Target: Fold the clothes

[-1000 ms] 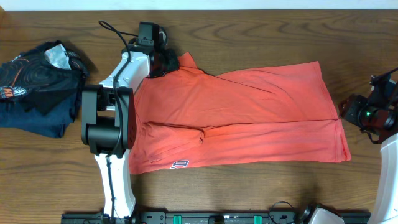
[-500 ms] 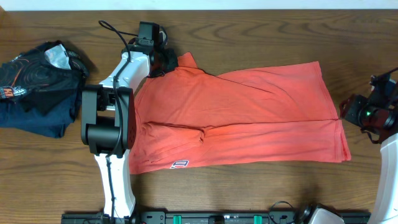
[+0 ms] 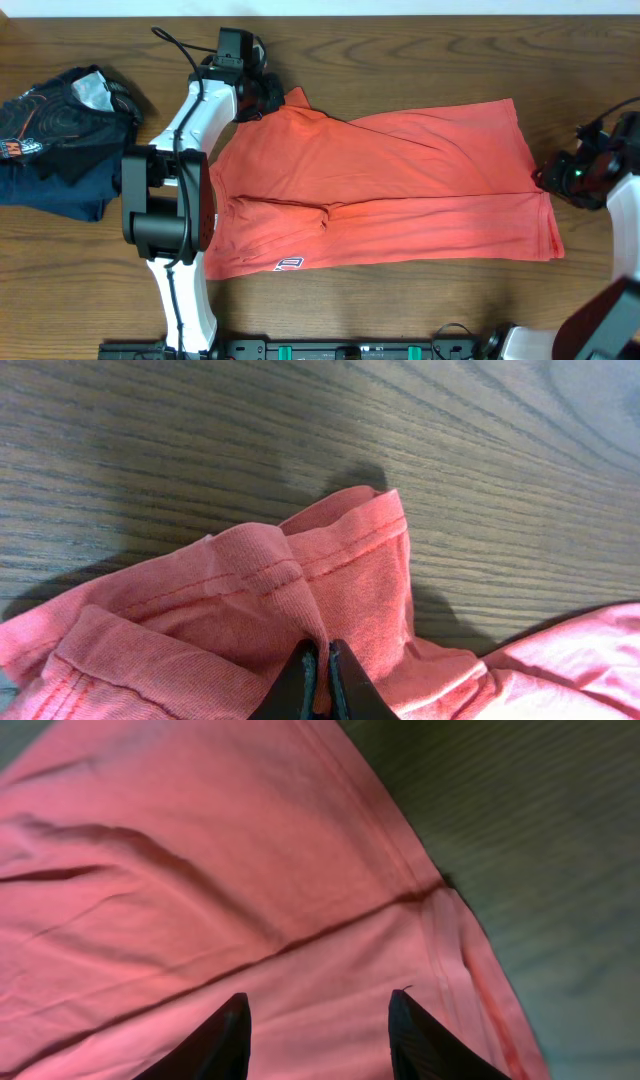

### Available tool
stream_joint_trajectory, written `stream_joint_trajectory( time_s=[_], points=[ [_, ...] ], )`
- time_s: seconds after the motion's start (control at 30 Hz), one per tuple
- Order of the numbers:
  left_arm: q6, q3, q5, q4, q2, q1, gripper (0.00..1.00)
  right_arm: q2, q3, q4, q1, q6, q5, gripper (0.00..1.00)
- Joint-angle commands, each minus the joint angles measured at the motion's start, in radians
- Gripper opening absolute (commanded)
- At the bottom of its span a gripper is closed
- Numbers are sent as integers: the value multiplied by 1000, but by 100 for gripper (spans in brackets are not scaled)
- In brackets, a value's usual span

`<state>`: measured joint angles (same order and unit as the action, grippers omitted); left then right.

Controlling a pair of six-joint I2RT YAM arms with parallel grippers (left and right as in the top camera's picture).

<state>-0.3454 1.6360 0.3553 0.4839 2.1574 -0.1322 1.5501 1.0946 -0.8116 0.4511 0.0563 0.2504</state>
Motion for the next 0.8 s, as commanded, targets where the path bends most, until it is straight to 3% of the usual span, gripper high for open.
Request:
stream_joint_trajectory(
  time_s=[0.0, 0.1, 0.2, 0.47, 0.53, 0.77],
  points=[
    [27, 19, -9, 4, -20, 2, 6, 50, 9, 23, -27, -13, 28, 43],
    [27, 19, -10, -9, -19, 3, 7, 81, 9, 33, -50, -13, 27, 43],
    [33, 19, -10, -23, -17, 2, 16, 85, 9, 35, -60, -13, 27, 42],
    [34, 19, -10, -56, 27, 2, 17, 84, 9, 10, -60, -13, 27, 41],
    [35, 19, -11, -57, 33, 2, 24, 84, 9, 6, -60, -13, 27, 41],
    [33, 19, -62, -42, 35, 2, 25, 84, 9, -1, -60, -13, 27, 41]
  ],
)
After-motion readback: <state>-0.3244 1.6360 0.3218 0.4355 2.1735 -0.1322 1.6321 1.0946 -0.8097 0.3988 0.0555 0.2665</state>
